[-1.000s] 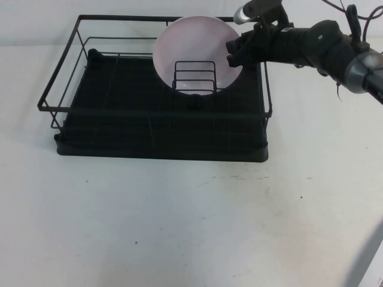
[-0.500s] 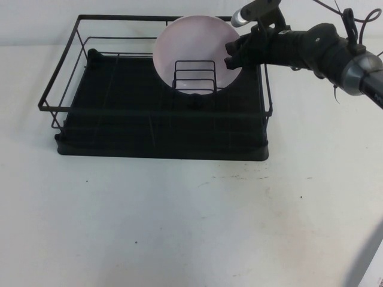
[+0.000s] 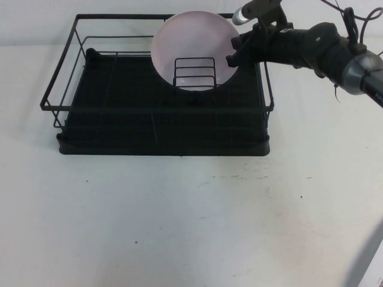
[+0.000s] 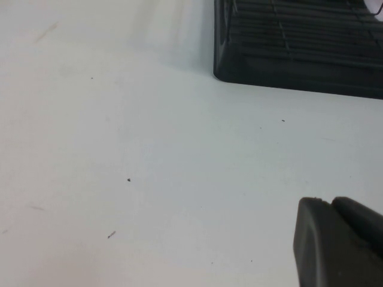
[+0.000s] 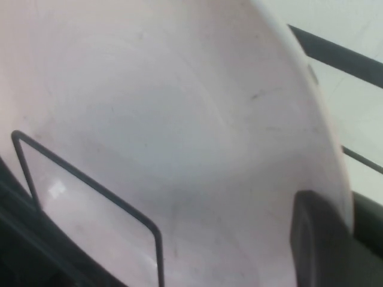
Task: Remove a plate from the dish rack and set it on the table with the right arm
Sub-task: Grasp the plate from the shelf, then place the plate from the table
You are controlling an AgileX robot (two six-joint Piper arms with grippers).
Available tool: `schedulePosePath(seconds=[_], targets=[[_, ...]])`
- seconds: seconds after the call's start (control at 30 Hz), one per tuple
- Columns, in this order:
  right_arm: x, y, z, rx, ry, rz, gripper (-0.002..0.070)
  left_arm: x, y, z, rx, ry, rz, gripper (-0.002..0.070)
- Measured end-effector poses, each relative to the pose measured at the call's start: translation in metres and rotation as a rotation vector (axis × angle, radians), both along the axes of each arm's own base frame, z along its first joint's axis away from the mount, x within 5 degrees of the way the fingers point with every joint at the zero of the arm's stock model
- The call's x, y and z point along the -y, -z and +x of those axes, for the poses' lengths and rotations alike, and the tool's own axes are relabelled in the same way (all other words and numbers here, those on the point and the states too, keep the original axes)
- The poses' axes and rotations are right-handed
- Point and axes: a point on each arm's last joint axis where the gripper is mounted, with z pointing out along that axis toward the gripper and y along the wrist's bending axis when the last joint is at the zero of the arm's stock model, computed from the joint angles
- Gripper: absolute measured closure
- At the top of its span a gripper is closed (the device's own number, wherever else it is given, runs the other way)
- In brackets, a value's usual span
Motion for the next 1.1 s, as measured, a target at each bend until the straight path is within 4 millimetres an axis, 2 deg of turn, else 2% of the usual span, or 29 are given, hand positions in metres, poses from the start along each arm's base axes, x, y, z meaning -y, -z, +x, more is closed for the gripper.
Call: schedulePosePath(seconds=[0.1, 0.5, 0.77, 0.9, 1.1], targets=[[0.0, -0.01, -0.002, 0.015, -0.005, 0.001, 0.0668, 0.0, 0.0, 0.0, 0.0, 0.0, 0.0, 0.0679], [0.009, -0.091, -0.032, 0.1, -0.059, -0.034, 0.0675, 0.0, 0.0, 0.0, 0.0, 0.0, 0.0, 0.0679], [0.022, -0.151, -0.074, 0.022, -0.061, -0.07, 0.0683, 0.0, 0.0, 0.0, 0.0, 0.0, 0.0, 0.0679], [0.031, -0.174, -0.095, -0.025, -0.048, -0.09, 0.0683, 0.0, 0.0, 0.0, 0.0, 0.0, 0.0, 0.0679], [0.047, -0.214, -0.138, -0.085, -0.027, -0.138, 0.0683, 0.0, 0.0, 0.0, 0.0, 0.0, 0.0, 0.0679]])
